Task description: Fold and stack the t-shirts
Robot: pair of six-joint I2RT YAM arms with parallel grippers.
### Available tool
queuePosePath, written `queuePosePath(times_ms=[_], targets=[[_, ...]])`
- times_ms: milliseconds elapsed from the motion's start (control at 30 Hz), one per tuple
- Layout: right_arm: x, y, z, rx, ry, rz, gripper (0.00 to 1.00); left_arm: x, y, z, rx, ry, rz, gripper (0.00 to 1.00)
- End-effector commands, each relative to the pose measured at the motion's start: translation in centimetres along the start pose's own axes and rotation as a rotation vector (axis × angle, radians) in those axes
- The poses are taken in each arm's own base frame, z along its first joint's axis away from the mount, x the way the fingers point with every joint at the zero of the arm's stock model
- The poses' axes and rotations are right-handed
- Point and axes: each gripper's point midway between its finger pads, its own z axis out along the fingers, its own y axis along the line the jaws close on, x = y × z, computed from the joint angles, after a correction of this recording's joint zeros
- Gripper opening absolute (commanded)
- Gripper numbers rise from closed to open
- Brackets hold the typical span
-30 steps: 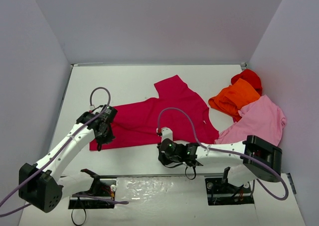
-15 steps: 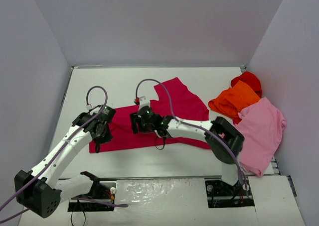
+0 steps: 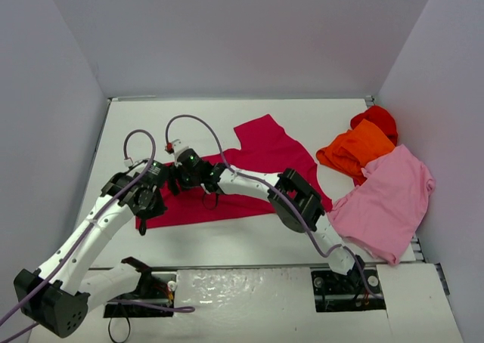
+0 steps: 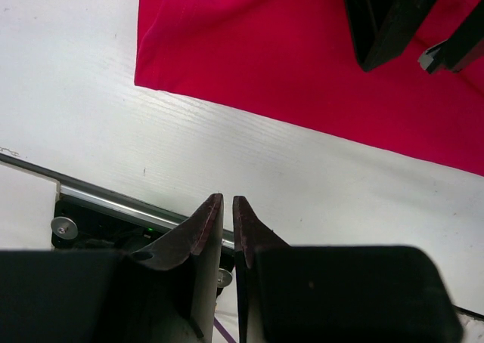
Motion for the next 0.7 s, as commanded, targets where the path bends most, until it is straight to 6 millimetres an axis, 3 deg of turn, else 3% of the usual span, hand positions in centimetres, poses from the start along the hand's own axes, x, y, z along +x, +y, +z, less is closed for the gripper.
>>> queuePosePath(times_ms=[0,167,267,400,667], targets=[[-4.0,0.9,-0.3,-0.028,-0.083,-0.058,0.63,-0.2,0.3,-0.2,-0.012,-0.022,-0.009,0.09],[-4.8,0.9,0.6,-0.044,-0.100,-0.077,0.63,-0.2,0.1,0.1,-0.013,-0.013,-0.003,0.09],[-6.6,1.0,1.7,-0.080,-0.135,-0.075,0.63,-0.1,-0.1,0.5,-0.013,-0.008,0.000,0.09],[-6.7,0.7,3.9,-0.100,-0.147,-0.081,0.63,0.3,-0.2,0.9,-0.009,0.002,0.001,0.09],[-6.2,0.0,5.3,-0.118,-0.138,-0.041,0.62,0.4,-0.2,1.3,-0.022,0.011,0.010,0.09]])
